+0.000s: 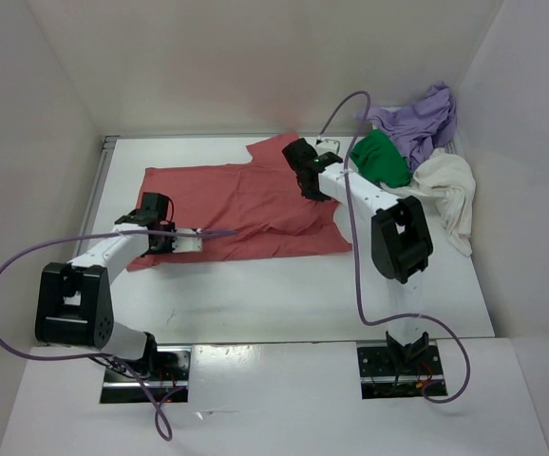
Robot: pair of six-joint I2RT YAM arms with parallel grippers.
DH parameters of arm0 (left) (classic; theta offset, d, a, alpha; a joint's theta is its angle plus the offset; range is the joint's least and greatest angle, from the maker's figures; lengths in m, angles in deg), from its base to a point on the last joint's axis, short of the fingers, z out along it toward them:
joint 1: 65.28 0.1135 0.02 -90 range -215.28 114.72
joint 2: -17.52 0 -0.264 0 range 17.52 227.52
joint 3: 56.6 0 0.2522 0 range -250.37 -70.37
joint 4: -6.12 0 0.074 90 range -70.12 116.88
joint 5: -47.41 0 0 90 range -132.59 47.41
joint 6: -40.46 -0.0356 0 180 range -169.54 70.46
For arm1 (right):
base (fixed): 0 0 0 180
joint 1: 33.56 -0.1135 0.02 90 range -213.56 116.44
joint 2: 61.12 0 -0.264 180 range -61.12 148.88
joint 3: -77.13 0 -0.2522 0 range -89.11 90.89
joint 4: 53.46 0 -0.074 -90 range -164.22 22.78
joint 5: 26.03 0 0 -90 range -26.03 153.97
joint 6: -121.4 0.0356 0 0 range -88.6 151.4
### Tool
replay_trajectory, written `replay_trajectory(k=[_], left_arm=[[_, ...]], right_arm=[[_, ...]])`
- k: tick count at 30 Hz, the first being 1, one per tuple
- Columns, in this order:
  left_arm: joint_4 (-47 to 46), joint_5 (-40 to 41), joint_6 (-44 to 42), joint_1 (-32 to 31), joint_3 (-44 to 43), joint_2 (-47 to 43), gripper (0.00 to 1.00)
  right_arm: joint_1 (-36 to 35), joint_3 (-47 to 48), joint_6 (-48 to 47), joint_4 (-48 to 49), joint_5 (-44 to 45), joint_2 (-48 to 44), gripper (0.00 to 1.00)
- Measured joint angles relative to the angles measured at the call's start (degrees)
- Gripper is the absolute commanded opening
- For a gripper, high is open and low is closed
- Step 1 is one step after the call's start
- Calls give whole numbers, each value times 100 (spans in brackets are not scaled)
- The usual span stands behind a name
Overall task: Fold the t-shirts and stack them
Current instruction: Fold the flattened tshirt in 1/3 of the way
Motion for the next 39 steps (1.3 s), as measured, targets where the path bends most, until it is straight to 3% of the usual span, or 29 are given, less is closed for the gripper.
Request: replay_trajectory(k=[3, 4, 8, 11, 13, 19, 25, 33, 39], left_arm=[[-175, 31, -11, 116, -11, 118, 32], [-256, 59, -9, 164, -22, 170, 41], [-560, 122, 57, 404, -168, 356, 60], [-669, 168, 173, 568, -400, 398, 65], [-667, 177, 236, 684, -619, 398, 65], [-7, -164, 514, 1043, -1392, 243, 69], [782, -699, 1036, 560, -826, -592, 72], [1023, -1049, 1565, 452, -597, -81, 72], [898, -1027, 1558, 380, -540, 227, 59]], right_arm=[[4, 188, -181, 15, -61, 219, 1], [9, 282, -223, 24, -79, 295, 6], [63, 723, -363, 57, -184, 629, 19], [151, 990, -450, 59, -269, 791, 33], [221, 1176, -518, 44, -302, 833, 45], [323, 1534, -658, 63, -358, 715, 55], [332, -315, -570, 227, -809, -667, 59], [337, -2140, -92, 424, -1311, -1792, 60], [380, -2796, 267, 479, -1554, -1808, 60]])
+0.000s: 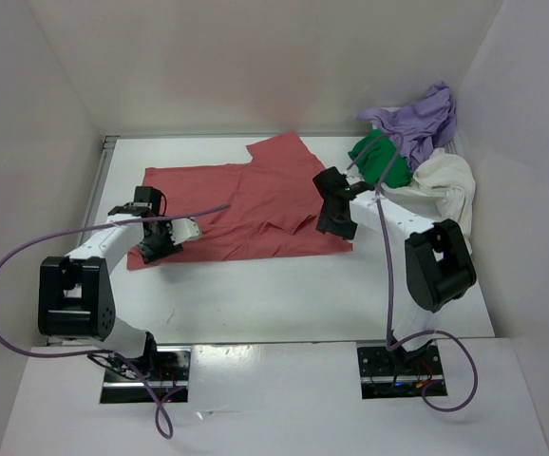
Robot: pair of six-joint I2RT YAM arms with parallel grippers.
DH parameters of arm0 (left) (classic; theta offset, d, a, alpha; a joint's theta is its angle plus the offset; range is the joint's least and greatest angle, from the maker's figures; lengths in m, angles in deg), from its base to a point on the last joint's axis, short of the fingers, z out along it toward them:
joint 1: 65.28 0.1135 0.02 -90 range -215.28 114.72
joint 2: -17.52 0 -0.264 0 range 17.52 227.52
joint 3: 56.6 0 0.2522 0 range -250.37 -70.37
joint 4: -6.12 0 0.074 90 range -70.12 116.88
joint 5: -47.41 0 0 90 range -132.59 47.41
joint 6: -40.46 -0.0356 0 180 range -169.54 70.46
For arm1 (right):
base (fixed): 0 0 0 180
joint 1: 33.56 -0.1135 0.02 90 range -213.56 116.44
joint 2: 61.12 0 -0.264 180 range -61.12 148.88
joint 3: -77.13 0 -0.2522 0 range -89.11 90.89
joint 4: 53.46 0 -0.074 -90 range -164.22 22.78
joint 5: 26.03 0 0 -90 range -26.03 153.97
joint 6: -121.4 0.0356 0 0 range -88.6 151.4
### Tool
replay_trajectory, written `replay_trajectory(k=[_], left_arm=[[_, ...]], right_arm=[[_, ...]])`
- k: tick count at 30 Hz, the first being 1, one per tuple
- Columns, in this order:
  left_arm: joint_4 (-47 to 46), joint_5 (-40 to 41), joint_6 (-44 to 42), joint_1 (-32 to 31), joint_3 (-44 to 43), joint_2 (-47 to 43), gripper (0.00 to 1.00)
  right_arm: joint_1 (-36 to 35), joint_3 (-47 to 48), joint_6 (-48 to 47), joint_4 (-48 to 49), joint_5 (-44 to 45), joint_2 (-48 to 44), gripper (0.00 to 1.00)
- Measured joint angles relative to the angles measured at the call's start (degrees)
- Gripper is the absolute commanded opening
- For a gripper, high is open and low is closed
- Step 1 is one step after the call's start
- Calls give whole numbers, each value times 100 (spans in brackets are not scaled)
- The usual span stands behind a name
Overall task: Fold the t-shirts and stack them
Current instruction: Fold the flattened tshirt in 1/3 of the way
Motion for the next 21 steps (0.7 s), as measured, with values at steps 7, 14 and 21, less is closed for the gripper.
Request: replay_trajectory(k=[7, 14, 21], left_arm=[[-179, 151, -15, -7, 129, 221, 49], [-214, 328, -17, -7, 192, 243, 20], [-223, 426, -52, -7, 190, 245, 3]], right_arm=[[11, -20, 140, 131, -72, -66, 60], [57, -20, 142, 177, -111, -92, 60], [57, -186, 142, 251, -160, -96, 60]])
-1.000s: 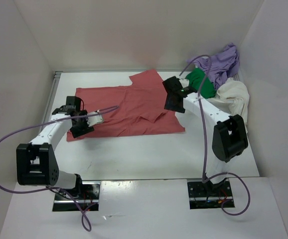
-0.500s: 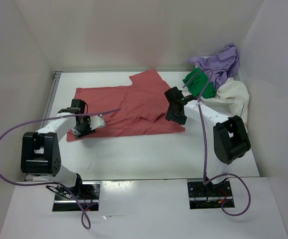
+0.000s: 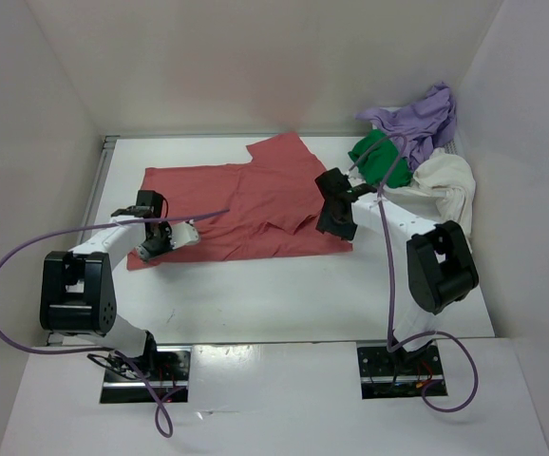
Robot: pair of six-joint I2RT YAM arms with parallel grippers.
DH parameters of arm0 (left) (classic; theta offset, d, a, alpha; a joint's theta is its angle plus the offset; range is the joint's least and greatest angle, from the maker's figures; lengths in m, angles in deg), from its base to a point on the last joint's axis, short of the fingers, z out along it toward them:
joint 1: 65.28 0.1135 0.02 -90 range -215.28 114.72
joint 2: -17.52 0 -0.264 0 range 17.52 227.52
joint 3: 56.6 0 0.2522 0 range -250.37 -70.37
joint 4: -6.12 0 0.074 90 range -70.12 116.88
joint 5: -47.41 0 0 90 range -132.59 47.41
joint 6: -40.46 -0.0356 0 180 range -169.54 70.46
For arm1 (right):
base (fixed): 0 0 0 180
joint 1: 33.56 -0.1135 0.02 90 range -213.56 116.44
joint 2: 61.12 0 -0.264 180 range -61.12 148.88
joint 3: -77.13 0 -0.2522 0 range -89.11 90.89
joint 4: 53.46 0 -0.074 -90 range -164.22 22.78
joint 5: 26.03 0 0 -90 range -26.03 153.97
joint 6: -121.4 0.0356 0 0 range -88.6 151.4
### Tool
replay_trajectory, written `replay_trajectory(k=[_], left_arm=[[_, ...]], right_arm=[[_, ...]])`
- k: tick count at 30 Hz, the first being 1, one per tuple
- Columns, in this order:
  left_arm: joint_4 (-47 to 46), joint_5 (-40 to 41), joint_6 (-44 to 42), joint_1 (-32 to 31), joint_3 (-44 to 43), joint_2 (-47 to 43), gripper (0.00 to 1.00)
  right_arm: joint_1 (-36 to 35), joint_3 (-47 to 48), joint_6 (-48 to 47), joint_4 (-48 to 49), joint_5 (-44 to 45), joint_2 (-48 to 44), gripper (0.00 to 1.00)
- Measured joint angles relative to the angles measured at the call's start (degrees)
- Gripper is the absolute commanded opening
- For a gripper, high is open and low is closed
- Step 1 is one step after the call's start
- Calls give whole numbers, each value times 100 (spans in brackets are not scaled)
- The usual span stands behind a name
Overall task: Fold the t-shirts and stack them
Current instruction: Fold the flattened tshirt in 1/3 of the way
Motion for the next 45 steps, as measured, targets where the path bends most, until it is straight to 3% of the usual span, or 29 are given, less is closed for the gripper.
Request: replay_trajectory(k=[7, 12, 14, 15, 20, 28, 34, 45], left_arm=[[-181, 177, 28, 92, -345, 221, 0], [-828, 385, 85, 295, -918, 415, 2], [-1084, 481, 153, 319, -1056, 474, 14], [-1193, 533, 208, 321, -1097, 522, 35], [-1364, 774, 494, 396, -1161, 800, 61], [-710, 568, 815, 1193, -1394, 505, 71], [-247, 337, 894, 1255, -424, -420, 73], [-105, -330, 1547, 1547, -317, 208, 75]], right_arm=[[0, -17, 0, 22, -11, 2, 60], [13, -17, -2, 37, -46, 4, 60], [31, -17, -2, 39, -52, 4, 60], [37, -17, -4, 37, -59, 4, 60], [98, -20, -4, 39, -74, 4, 60], [837, -682, 44, 160, -262, -424, 64], [1351, -901, -44, 428, -715, -588, 66], [1349, -981, -173, 767, -1447, -306, 66]])
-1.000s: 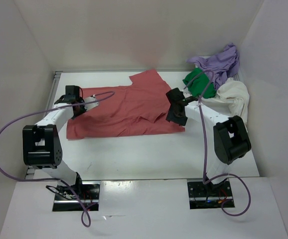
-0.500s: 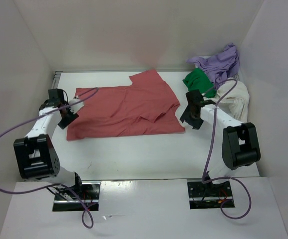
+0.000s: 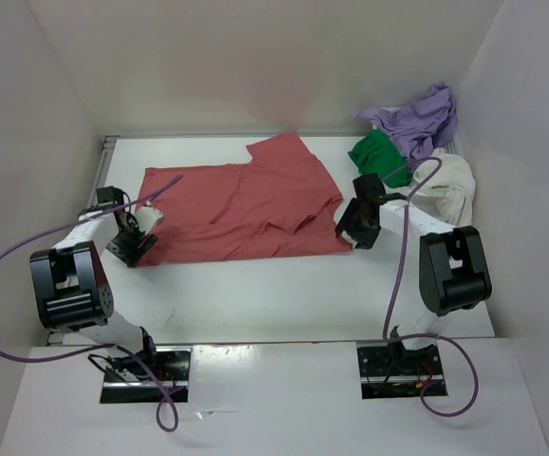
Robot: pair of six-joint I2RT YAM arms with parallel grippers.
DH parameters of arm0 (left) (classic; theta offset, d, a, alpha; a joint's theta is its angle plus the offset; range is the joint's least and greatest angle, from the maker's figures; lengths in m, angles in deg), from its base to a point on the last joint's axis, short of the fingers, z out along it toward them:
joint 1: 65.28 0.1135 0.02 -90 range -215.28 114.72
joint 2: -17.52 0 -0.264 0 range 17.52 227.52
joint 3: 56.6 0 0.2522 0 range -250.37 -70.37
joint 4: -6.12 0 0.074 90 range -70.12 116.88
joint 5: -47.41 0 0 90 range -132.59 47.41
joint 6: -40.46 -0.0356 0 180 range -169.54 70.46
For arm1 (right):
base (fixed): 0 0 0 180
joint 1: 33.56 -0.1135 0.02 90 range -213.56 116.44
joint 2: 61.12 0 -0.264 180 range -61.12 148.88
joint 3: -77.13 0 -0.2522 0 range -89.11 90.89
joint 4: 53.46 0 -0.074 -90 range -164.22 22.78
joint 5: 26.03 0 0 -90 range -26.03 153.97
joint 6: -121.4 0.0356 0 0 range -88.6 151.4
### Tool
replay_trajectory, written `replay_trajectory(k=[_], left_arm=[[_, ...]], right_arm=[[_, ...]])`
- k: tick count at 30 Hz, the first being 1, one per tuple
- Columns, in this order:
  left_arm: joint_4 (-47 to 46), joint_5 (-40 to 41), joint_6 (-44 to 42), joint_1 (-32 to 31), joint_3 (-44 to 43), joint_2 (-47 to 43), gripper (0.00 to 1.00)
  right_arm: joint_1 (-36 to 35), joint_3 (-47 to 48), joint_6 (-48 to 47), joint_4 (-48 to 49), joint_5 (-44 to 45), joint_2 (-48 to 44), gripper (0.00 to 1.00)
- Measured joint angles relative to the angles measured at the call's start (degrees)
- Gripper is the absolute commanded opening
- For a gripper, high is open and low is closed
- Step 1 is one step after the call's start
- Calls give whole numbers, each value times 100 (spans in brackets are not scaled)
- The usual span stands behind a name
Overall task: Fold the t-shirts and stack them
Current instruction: Fold the flattened tshirt in 1/3 of the way
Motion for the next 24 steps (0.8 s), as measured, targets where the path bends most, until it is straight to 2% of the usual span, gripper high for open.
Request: replay_trajectory(k=[3, 8, 9, 10, 12, 13, 14, 15, 20, 24], left_arm=[[-92, -164, 42, 2, -28, 227, 75], [-131, -321, 151, 2, -61, 459, 61], [-151, -345, 162, 2, -61, 470, 52], [-153, -380, 170, 2, -61, 481, 47], [-151, -431, 181, 2, -68, 516, 31], [-146, -457, 190, 2, -83, 540, 13], [-146, -472, 225, 0, -98, 566, 6], [-155, -476, 240, 0, -116, 597, 1], [-181, -354, 293, 22, -190, 645, 0], [-240, -170, 131, 136, 15, 426, 0]], right_arm=[[0, -52, 7, 61, -107, 87, 61], [0, -120, 35, 136, -249, 358, 43], [2, -125, 46, 164, -256, 367, 39], [2, -125, 57, 186, -284, 380, 30], [2, -125, 48, 221, -323, 409, 18], [4, -125, 66, 251, -363, 433, 13], [24, -129, 74, 280, -385, 439, 3], [33, -144, 83, 306, -407, 439, 0], [195, -352, 201, 420, -509, 284, 0], [243, -688, 267, 155, -304, -140, 0]])
